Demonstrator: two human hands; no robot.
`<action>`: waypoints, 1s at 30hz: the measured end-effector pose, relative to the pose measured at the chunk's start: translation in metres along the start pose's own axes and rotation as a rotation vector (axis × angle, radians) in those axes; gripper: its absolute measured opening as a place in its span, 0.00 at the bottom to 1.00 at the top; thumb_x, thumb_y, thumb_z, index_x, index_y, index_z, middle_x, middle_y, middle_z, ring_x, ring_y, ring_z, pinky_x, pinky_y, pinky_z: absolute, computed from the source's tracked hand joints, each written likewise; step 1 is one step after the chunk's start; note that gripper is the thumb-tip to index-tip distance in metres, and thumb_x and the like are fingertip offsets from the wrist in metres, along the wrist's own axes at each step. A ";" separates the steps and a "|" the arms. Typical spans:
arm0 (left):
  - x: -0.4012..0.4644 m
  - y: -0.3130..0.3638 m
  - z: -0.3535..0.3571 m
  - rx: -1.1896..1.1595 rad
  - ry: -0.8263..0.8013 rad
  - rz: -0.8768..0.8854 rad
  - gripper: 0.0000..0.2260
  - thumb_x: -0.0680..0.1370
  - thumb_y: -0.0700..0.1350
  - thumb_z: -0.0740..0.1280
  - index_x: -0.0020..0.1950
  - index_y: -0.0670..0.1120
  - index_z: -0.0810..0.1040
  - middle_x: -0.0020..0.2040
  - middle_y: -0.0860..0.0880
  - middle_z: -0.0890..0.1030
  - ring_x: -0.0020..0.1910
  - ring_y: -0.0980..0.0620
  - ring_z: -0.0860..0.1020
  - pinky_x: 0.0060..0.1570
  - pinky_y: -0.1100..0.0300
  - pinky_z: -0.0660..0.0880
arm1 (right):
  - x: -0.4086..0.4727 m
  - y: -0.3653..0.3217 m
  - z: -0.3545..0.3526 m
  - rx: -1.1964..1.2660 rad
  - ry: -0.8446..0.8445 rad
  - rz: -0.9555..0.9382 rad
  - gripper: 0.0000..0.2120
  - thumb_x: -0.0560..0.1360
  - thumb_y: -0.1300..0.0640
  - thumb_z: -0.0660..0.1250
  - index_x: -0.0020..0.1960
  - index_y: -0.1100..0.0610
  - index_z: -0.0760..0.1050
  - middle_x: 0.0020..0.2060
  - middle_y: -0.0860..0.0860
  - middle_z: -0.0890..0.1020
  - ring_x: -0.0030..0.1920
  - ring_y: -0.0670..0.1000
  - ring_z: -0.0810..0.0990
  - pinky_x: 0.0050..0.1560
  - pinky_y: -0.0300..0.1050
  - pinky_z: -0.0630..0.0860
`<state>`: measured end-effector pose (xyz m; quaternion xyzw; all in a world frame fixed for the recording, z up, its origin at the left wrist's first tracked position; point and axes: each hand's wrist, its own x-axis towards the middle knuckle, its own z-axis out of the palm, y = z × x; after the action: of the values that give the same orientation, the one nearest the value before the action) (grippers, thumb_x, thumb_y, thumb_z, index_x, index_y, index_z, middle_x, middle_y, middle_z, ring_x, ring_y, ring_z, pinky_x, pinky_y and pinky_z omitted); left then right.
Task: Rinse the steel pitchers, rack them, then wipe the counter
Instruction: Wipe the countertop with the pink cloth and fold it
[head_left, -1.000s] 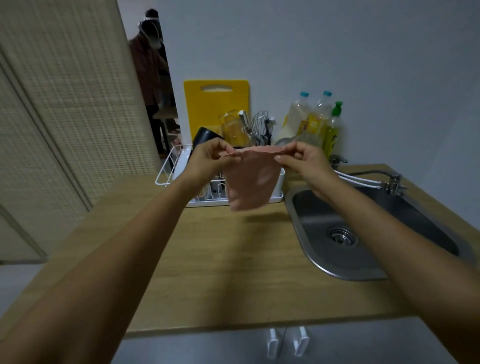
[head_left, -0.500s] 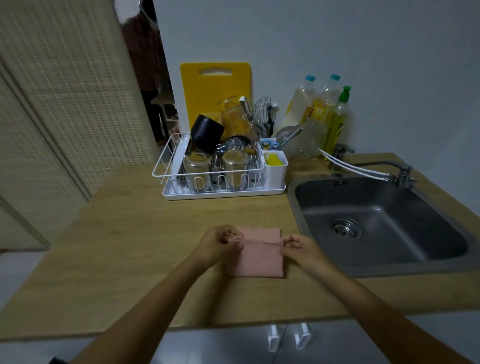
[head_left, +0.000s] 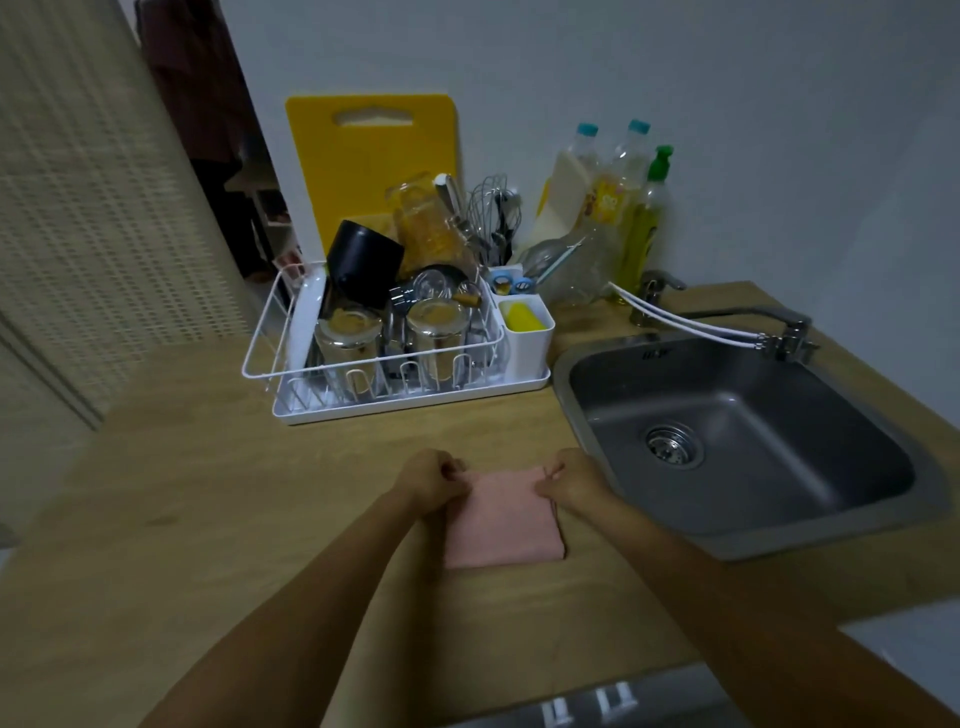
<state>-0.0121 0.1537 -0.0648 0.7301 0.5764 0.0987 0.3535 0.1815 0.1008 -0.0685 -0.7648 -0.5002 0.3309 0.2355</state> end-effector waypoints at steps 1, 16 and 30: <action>0.002 0.003 -0.003 -0.009 -0.028 -0.001 0.12 0.73 0.42 0.71 0.54 0.38 0.79 0.54 0.41 0.81 0.50 0.45 0.78 0.45 0.61 0.69 | 0.001 -0.002 -0.002 -0.010 -0.009 0.022 0.06 0.70 0.62 0.69 0.43 0.58 0.73 0.43 0.54 0.77 0.45 0.53 0.76 0.42 0.38 0.68; 0.020 0.213 0.070 -0.541 -0.219 0.402 0.09 0.75 0.40 0.68 0.54 0.42 0.81 0.50 0.38 0.82 0.47 0.47 0.79 0.54 0.51 0.77 | -0.058 0.095 -0.222 0.383 0.393 -0.056 0.09 0.72 0.64 0.69 0.52 0.63 0.76 0.46 0.56 0.81 0.49 0.52 0.80 0.54 0.47 0.79; -0.008 0.401 0.277 -0.606 -0.437 0.475 0.05 0.74 0.35 0.68 0.41 0.45 0.80 0.32 0.47 0.78 0.34 0.50 0.75 0.41 0.55 0.76 | -0.115 0.299 -0.396 0.340 0.575 0.096 0.07 0.70 0.61 0.72 0.46 0.62 0.80 0.46 0.57 0.83 0.47 0.54 0.80 0.51 0.50 0.78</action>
<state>0.4479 0.0005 -0.0128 0.7094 0.2492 0.1854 0.6327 0.6251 -0.1331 0.0217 -0.7992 -0.3144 0.1909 0.4754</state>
